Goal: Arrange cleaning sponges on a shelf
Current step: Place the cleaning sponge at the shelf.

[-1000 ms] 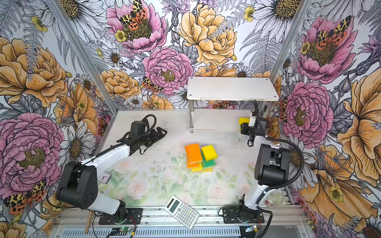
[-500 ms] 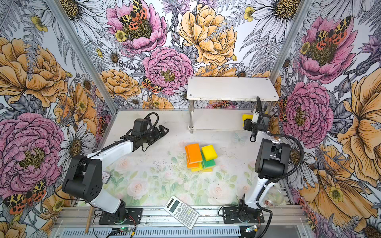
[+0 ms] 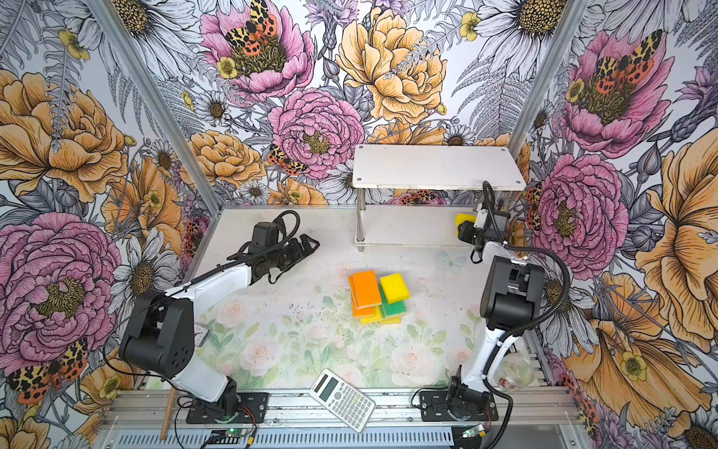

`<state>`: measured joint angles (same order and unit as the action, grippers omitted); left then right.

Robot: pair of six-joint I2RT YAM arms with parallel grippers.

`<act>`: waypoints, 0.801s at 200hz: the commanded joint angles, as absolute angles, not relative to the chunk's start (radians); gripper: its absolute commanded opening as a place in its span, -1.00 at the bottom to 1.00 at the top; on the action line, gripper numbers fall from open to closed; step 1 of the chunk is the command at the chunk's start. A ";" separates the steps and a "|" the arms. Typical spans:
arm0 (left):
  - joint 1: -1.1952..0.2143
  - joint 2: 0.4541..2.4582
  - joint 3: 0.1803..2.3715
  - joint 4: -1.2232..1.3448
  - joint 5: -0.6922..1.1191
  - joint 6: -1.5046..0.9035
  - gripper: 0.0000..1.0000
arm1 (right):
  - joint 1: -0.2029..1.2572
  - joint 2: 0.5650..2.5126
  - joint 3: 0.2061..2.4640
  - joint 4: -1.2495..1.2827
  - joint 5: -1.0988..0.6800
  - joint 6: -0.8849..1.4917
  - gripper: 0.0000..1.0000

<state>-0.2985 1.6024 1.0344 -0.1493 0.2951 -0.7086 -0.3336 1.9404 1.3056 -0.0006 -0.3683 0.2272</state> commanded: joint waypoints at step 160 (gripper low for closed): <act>-0.262 1.585 1.045 -0.147 0.336 -0.701 0.98 | -0.333 2.016 1.371 -0.074 -0.381 0.281 0.11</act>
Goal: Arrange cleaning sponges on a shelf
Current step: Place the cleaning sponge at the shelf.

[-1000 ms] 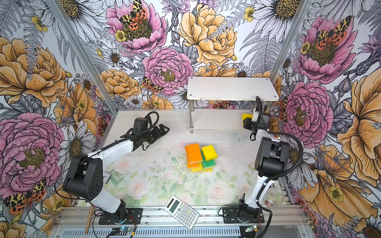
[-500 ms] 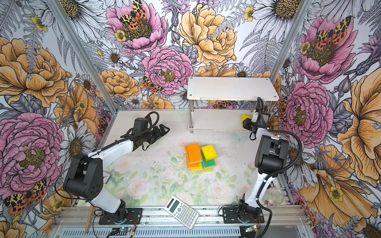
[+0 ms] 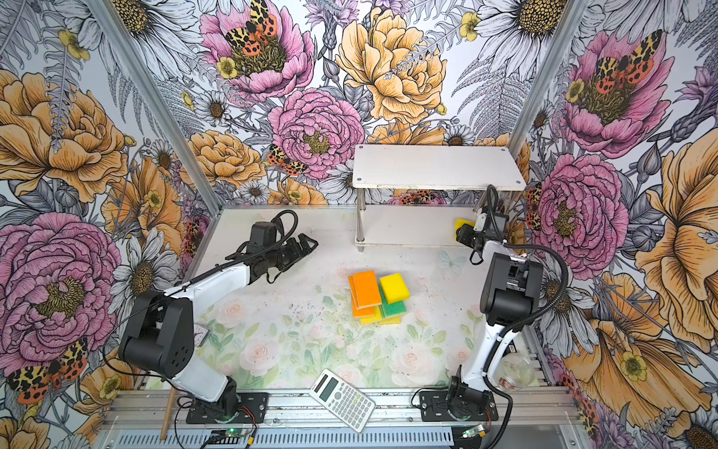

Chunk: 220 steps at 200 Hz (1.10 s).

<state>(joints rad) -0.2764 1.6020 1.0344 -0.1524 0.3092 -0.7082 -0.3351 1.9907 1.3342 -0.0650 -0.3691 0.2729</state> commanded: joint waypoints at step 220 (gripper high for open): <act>-0.261 1.569 1.026 -0.149 0.336 -0.701 0.98 | -0.325 1.945 1.368 -0.094 -0.362 0.208 0.65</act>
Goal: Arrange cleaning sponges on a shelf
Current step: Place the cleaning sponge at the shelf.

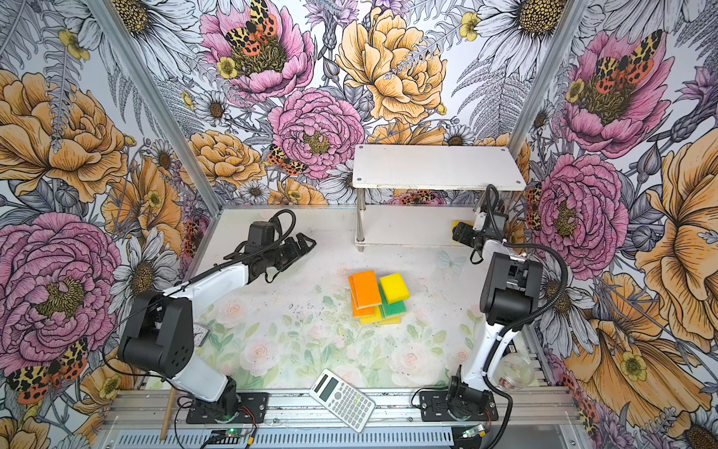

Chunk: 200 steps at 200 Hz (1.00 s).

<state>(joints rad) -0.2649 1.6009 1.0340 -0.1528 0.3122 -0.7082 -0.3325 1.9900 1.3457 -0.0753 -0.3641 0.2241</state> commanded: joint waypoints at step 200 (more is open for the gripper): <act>-0.288 1.523 0.961 -0.092 0.370 -0.837 0.98 | -0.181 1.387 0.996 -0.239 -0.442 0.392 0.72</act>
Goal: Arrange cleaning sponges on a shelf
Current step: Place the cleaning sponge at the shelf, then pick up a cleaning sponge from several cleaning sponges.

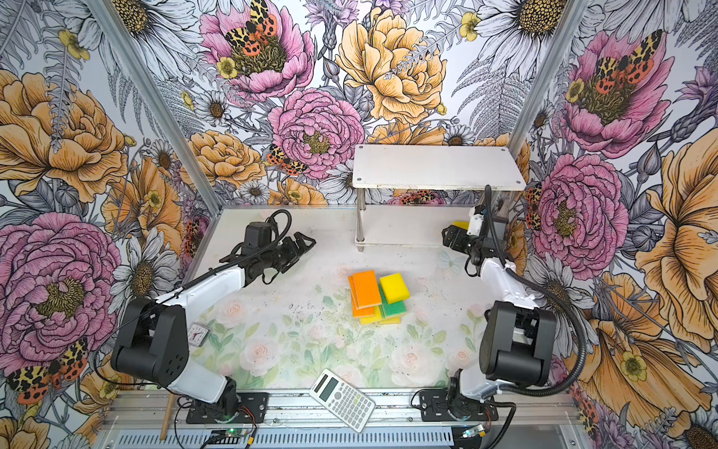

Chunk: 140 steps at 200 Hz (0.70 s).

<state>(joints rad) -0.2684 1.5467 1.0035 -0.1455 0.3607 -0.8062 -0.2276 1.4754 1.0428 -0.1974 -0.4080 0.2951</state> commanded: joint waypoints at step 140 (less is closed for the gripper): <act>-0.364 1.232 0.875 -0.257 0.197 -0.701 0.98 | 0.228 1.248 0.896 -0.500 -0.225 0.371 0.74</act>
<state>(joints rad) -0.3710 1.2549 0.8822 -0.1787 0.2649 -0.7326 0.2024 1.2472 0.8936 -0.4530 -0.2787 0.3988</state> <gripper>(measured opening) 0.989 0.873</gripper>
